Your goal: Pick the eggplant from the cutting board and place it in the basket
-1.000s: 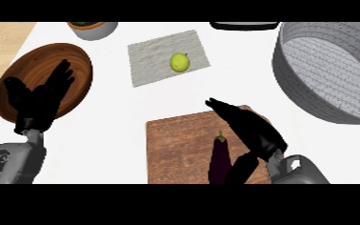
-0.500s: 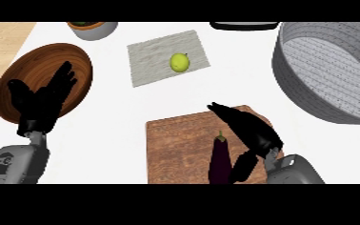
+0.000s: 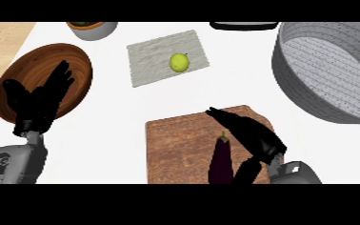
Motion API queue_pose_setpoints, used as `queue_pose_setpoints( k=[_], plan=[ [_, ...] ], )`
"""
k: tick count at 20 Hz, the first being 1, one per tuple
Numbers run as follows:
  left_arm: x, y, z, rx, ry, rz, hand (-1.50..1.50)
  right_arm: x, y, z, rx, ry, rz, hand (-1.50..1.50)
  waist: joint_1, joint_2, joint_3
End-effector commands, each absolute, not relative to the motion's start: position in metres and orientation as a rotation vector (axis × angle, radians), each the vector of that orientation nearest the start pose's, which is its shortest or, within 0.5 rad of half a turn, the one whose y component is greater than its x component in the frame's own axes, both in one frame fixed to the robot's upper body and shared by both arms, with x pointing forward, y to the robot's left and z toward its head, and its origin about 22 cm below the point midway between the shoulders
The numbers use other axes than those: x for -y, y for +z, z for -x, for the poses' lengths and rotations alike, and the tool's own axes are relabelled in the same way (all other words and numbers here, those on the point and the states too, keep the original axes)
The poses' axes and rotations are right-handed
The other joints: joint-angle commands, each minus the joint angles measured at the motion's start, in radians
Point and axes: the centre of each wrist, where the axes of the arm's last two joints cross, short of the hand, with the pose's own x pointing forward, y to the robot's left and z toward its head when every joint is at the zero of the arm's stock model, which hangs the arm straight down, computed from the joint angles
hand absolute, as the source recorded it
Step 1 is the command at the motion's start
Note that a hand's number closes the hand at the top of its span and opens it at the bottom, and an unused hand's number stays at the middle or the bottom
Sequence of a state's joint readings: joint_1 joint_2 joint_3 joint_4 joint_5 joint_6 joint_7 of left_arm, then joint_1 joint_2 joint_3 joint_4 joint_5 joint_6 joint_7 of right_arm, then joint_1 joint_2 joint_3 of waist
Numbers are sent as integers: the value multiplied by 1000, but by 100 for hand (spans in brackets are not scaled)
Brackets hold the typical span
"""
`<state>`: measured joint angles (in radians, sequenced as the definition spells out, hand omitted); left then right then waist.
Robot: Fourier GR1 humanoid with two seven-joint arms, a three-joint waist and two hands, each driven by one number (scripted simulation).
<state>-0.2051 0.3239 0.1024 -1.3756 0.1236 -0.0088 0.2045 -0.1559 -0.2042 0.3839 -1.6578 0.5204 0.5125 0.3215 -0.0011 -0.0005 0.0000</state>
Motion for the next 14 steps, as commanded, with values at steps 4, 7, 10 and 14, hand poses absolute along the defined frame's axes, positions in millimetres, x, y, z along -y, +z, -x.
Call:
queue_pose_setpoints(
  k=[4, 7, 10, 14],
  plan=[
    [-319, 39, -281, 1382, -64, -192, 0, 158, 26, -247, 1179, 1323, 169, -150, 5, 0, 0],
    [-316, 33, -295, 1383, -59, -173, 0, 164, 36, -223, 1174, 1327, 209, -150, -2, 0, 0],
    [-318, 43, -284, 1384, -66, -190, 0, 142, 12, -227, 1170, 1321, 234, -150, 3, 0, 0],
    [-310, 30, -279, 1383, -82, -211, 0, 153, 30, -245, 1156, 1336, 248, -150, 3, 0, 0]
  ],
)
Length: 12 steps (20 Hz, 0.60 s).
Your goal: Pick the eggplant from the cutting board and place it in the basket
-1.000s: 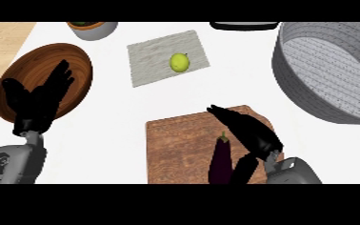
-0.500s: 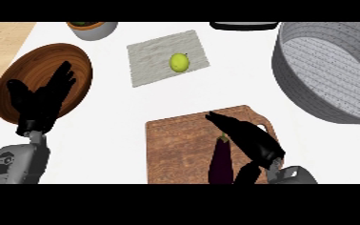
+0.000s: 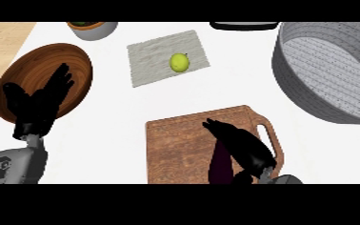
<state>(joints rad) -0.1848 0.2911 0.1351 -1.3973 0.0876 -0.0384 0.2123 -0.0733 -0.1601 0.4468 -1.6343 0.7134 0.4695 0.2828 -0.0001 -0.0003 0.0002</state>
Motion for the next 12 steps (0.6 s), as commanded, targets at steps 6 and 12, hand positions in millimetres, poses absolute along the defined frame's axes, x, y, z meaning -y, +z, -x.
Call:
queue_pose_setpoints(
  k=[6, 12],
  plan=[
    [-334, 36, -287, 1390, -66, -195, 0, 150, 5, -240, 1139, 1502, 273, 150, 2, 1, 0],
    [-308, 32, -298, 1373, -77, -181, 0, 127, -11, -254, 1121, 1350, 365, 150, 3, 3, 0]
  ],
)
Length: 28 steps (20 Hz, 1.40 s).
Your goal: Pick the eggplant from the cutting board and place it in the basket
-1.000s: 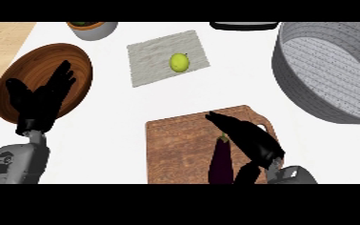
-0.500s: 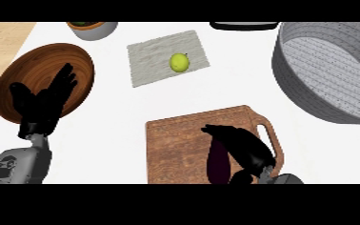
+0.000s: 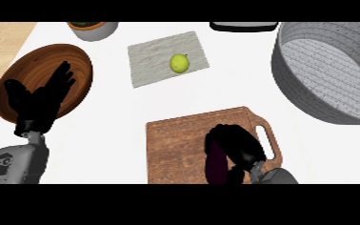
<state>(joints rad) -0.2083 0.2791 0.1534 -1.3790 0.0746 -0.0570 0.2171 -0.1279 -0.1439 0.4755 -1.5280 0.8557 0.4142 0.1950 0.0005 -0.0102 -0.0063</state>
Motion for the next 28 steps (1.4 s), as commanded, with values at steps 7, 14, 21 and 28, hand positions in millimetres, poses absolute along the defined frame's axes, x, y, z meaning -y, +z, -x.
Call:
queue_pose_setpoints(
  k=[7, 14, 21, 28],
  plan=[
    [-307, 46, -301, 1397, -99, -155, 0, 142, 46, -319, 979, 652, 831, 150, 57, 34, 7],
    [-295, 48, -312, 1420, -170, -106, 0, 100, 71, -368, 949, 374, 919, 150, 121, 43, 8],
    [-270, 46, -319, 1424, -156, -108, 0, 63, 129, -386, 1395, 88, 980, 150, 105, 36, 6],
    [-293, 35, -311, 1401, -136, -150, 0, 29, 166, -410, 1398, -29, 1154, 150, 73, 23, 4]
  ],
)
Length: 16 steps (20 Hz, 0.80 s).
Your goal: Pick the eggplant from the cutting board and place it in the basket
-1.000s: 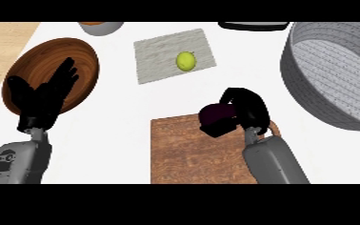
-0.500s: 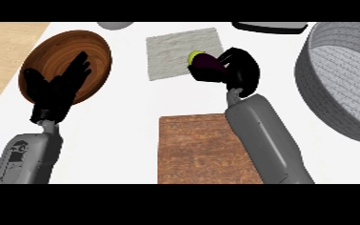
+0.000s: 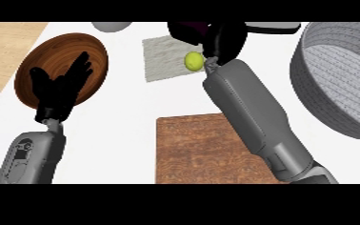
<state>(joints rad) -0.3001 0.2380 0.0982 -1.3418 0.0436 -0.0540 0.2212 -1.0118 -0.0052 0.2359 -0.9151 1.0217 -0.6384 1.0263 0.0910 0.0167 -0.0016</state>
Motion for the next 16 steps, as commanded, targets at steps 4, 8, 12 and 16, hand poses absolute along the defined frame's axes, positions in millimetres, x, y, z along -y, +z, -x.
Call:
queue_pose_setpoints(
  k=[4, 8, 12, 16],
  plan=[
    [-290, 53, -319, 1406, -118, -151, 0, 25, 198, -426, 1371, -57, 1230, 150, -38, -4, 0],
    [-303, 39, -304, 1391, -108, -165, 0, 30, 230, -438, 1327, -61, 1315, 150, -51, -10, 0],
    [-300, 35, -304, 1388, -112, -160, 0, 47, 252, -452, 1320, -119, 1357, 150, -52, -4, 0],
    [-308, 50, -303, 1407, -91, -164, 0, 84, 265, -464, 1302, -194, 1434, 150, -60, -9, 1]
  ],
)
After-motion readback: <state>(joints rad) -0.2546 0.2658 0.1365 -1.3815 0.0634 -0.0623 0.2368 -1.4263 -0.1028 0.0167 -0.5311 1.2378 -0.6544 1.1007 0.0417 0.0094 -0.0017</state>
